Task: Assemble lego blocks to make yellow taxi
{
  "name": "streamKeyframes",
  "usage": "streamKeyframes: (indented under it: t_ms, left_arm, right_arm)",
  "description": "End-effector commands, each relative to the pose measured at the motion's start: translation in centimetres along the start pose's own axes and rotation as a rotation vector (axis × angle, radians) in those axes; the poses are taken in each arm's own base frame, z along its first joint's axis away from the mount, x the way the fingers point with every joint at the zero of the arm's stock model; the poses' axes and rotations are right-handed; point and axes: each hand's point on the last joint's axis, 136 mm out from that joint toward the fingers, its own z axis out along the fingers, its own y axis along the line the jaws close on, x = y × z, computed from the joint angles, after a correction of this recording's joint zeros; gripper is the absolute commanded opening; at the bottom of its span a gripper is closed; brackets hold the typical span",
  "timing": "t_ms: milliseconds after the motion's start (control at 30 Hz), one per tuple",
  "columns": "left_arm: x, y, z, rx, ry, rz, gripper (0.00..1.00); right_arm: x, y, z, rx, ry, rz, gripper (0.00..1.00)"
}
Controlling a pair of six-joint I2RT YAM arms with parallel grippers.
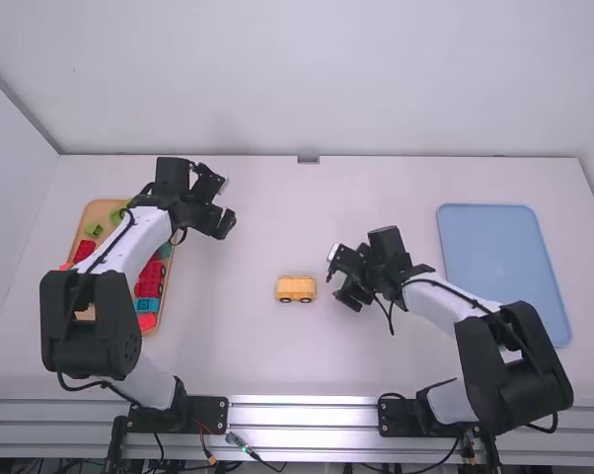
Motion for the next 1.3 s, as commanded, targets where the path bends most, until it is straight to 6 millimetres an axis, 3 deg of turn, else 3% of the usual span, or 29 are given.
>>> streamKeyframes:
  t_ms: [0,133,200,400,567,800,967,1100,1267]
  left_arm:
    - [0.1,4.2,-1.1,-0.163,0.021,-0.130,0.99]
    - [0.5,7.2,-2.1,-0.152,0.015,-0.274,0.99]
    - [1.6,10.4,-2.6,-0.187,0.034,-0.421,0.99]
    - [4.8,13.8,-2.2,-0.178,0.194,-0.631,0.99]
    - [5.8,14.5,-0.3,-0.159,0.319,-0.678,0.99]
    - [5.1,14.3,2.3,-0.140,0.358,-0.793,0.99]
    - [5.3,14.3,2.5,-0.172,0.350,-0.965,0.99]
    - [6.6,13.6,2.0,-0.211,0.395,-1.216,0.99]
    - [6.1,12.5,2.8,-0.152,0.386,-1.246,0.99]
  right_arm:
    - [-0.1,-0.9,-0.8,0.054,0.009,0.022,0.99]
    - [-0.1,-1.3,-0.9,0.073,0.015,0.007,0.99]
    - [0.0,-1.2,-0.9,0.072,0.017,0.001,0.99]
    - [0.4,-1.7,-1.0,0.097,0.040,0.001,0.99]
    - [0.4,-1.7,-1.0,0.097,0.040,0.001,0.99]
    - [0.4,-1.7,-1.0,0.097,0.040,0.002,0.99]
    - [0.9,-2.3,-1.2,0.110,0.043,0.022,0.99]
    - [1.3,-2.9,-1.5,0.116,0.038,0.052,0.99]
    - [1.5,-3.2,-1.8,0.099,0.009,0.078,0.99]
